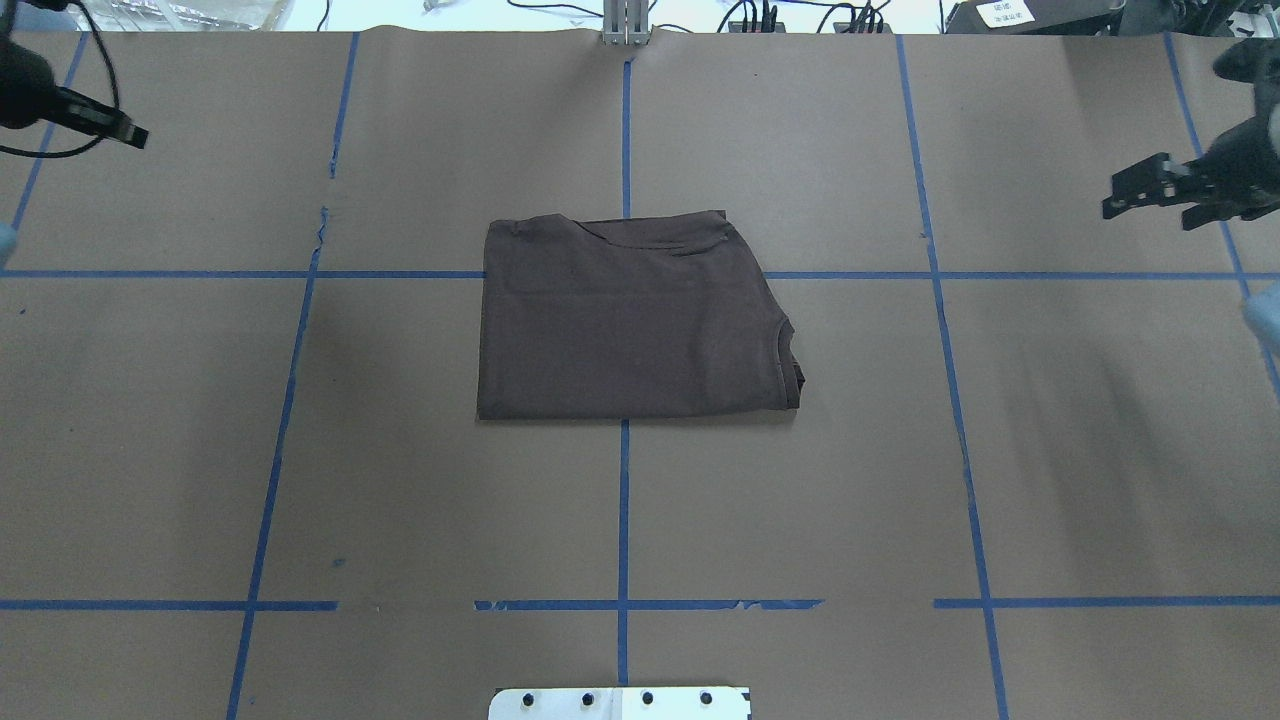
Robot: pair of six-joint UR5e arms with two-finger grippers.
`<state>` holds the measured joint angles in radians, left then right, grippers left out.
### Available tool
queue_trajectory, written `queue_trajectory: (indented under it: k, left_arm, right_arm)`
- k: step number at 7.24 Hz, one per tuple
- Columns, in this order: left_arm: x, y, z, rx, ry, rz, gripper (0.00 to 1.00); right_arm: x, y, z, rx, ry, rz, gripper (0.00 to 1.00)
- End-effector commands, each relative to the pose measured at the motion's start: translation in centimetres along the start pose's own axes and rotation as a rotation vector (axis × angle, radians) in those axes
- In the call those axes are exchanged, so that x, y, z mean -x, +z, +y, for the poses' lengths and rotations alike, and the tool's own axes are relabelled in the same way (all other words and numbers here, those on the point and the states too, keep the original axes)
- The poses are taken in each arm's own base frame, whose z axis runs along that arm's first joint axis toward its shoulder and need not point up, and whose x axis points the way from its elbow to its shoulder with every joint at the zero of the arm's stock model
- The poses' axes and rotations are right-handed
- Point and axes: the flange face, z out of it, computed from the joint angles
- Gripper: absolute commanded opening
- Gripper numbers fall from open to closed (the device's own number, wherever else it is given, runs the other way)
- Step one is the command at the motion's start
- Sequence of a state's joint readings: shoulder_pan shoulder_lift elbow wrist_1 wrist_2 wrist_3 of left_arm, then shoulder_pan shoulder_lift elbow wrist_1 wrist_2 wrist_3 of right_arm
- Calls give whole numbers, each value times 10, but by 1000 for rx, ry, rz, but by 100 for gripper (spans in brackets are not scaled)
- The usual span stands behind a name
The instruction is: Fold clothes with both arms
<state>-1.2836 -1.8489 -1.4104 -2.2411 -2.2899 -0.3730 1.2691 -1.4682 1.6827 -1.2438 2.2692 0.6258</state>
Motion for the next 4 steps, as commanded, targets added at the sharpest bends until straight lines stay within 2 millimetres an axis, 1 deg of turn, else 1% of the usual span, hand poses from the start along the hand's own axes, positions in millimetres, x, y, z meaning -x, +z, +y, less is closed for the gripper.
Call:
queue_trajectory:
  k: [1,2,3,4]
  left_arm:
    - [121,-88,68,0,-29,-42,0]
    - [149,-133,76,28,-60,-58,17]
    - [154,-155,80,118,-157,-75,71]
    - [156,-155,113,217,-262,-77,96]
  right_arm:
    - [-123,-66,19,72,-155,23,100]
    - [-151,-68,33,123,-225,32,100]
    - [-161,-76,40,153,-197,35,100]
    - [-158,-79,48,168,-185,35,100]
